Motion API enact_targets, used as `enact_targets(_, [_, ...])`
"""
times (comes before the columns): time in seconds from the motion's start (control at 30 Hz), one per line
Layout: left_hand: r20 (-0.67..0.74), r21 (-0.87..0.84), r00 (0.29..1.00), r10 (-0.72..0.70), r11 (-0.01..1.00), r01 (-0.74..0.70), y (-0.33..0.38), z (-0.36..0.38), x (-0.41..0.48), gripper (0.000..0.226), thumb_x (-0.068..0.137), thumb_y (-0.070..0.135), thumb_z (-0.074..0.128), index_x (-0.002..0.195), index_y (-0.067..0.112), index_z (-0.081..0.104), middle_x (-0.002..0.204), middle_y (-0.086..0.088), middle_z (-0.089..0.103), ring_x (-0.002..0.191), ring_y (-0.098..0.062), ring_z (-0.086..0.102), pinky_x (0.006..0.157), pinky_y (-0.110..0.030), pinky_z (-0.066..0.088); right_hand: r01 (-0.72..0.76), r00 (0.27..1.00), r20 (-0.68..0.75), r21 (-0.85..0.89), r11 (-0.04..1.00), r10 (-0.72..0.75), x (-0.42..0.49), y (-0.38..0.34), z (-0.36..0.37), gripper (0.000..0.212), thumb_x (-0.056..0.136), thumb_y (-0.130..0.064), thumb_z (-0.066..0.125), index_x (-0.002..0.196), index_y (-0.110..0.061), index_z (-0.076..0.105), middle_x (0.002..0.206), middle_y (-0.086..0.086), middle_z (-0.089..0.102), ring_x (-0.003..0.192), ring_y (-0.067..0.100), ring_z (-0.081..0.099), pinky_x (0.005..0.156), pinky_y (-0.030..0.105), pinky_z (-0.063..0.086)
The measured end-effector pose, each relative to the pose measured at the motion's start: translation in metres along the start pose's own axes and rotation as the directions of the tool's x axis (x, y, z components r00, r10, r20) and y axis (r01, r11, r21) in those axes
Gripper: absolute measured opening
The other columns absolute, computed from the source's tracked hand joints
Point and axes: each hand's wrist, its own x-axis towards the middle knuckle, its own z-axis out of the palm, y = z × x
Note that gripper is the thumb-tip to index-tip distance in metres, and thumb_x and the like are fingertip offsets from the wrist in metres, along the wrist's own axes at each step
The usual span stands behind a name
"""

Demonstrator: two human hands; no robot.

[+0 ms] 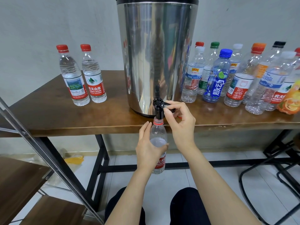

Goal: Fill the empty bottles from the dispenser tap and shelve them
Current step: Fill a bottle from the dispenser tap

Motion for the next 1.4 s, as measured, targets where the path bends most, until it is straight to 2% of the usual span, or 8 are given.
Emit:
enact_targets(0.13, [-0.001,-0.004,1.000,-0.002,1.000,0.002,-0.0003,0.0002,0.0004,0.097,0.069,0.030,0.089,0.150,0.027,0.036,0.152,0.022,0.030,0.133,-0.001,0.040,0.103,-0.022,0.037,0.000,1.000,0.002,-0.001,1.000,0.000,0.0001,-0.0005,-0.0001,0.014,0.088,-0.038,0.061,0.094,-0.025,0.064,0.112,-0.019,0.066,0.087,0.015,0.061,0.075,0.033,0.052])
enact_targets(0.33, [0.001,-0.013,1.000,-0.003,1.000,0.003,-0.0004,0.0002,0.0004,0.097,0.069,0.028,0.089,0.150,0.027,0.036,0.153,0.021,0.030,0.134,-0.003,0.039,0.101,-0.019,0.034,0.000,1.000,0.002,-0.002,1.000,0.000,0.0000,-0.0006,-0.0004,0.014,0.088,-0.038,0.061,0.094,-0.026,0.063,0.112,-0.018,0.066,0.085,0.015,0.060,0.074,0.034,0.052])
enact_targets(0.57, [-0.003,-0.002,1.000,-0.003,1.000,0.003,-0.0014,0.0009,0.0006,0.096,0.069,0.030,0.089,0.150,0.027,0.037,0.153,0.022,0.029,0.134,-0.002,0.039,0.102,-0.020,0.035,-0.005,1.000,-0.002,-0.004,1.000,0.005,-0.0002,0.0000,0.0002,0.012,0.087,-0.039,0.062,0.093,-0.028,0.063,0.113,-0.017,0.066,0.083,0.016,0.060,0.076,0.041,0.053])
enact_targets(0.77, [-0.002,-0.009,1.000,-0.003,1.000,0.003,-0.0014,0.0002,-0.0001,0.096,0.070,0.030,0.089,0.150,0.027,0.036,0.153,0.022,0.029,0.133,-0.001,0.039,0.100,-0.019,0.035,-0.006,1.000,-0.006,0.000,1.000,0.006,-0.0003,-0.0012,0.0005,0.014,0.087,-0.038,0.062,0.093,-0.025,0.064,0.113,-0.015,0.067,0.082,0.017,0.060,0.074,0.036,0.052])
enact_targets(0.9, [-0.005,-0.004,1.000,0.000,1.000,0.000,-0.0012,0.0001,0.0000,0.096,0.070,0.030,0.089,0.150,0.027,0.037,0.153,0.021,0.030,0.133,-0.002,0.040,0.104,-0.025,0.040,-0.013,1.000,-0.002,-0.007,1.000,0.013,-0.0004,-0.0008,0.0003,0.015,0.087,-0.038,0.062,0.093,-0.025,0.064,0.113,-0.014,0.067,0.082,0.015,0.060,0.074,0.033,0.052])
enact_targets(1.03, [-0.003,-0.006,1.000,-0.001,1.000,0.001,-0.0011,-0.0003,-0.0003,0.097,0.069,0.030,0.089,0.150,0.027,0.036,0.153,0.022,0.029,0.133,-0.002,0.040,0.104,-0.024,0.039,-0.011,1.000,0.002,-0.002,1.000,0.011,-0.0009,-0.0012,0.0004,0.013,0.087,-0.038,0.061,0.093,-0.026,0.063,0.113,-0.014,0.067,0.085,0.014,0.061,0.074,0.029,0.050])
enact_targets(1.23, [-0.003,-0.008,1.000,-0.001,1.000,0.001,0.0003,-0.0003,-0.0003,0.096,0.069,0.029,0.089,0.150,0.026,0.037,0.153,0.021,0.030,0.134,-0.004,0.041,0.107,-0.030,0.041,-0.016,1.000,0.007,0.004,1.000,0.016,-0.0008,-0.0005,0.0001,0.014,0.087,-0.037,0.062,0.094,-0.025,0.063,0.113,-0.015,0.066,0.085,0.015,0.061,0.075,0.026,0.049])
enact_targets(1.4, [-0.003,-0.014,1.000,0.001,1.000,-0.001,0.0005,-0.0005,-0.0004,0.096,0.070,0.028,0.089,0.150,0.026,0.036,0.153,0.021,0.030,0.134,-0.004,0.040,0.106,-0.028,0.039,-0.011,1.000,0.011,0.000,1.000,0.011,-0.0009,-0.0006,0.0002,0.014,0.087,-0.038,0.061,0.094,-0.026,0.063,0.113,-0.015,0.066,0.086,0.013,0.061,0.075,0.023,0.049])
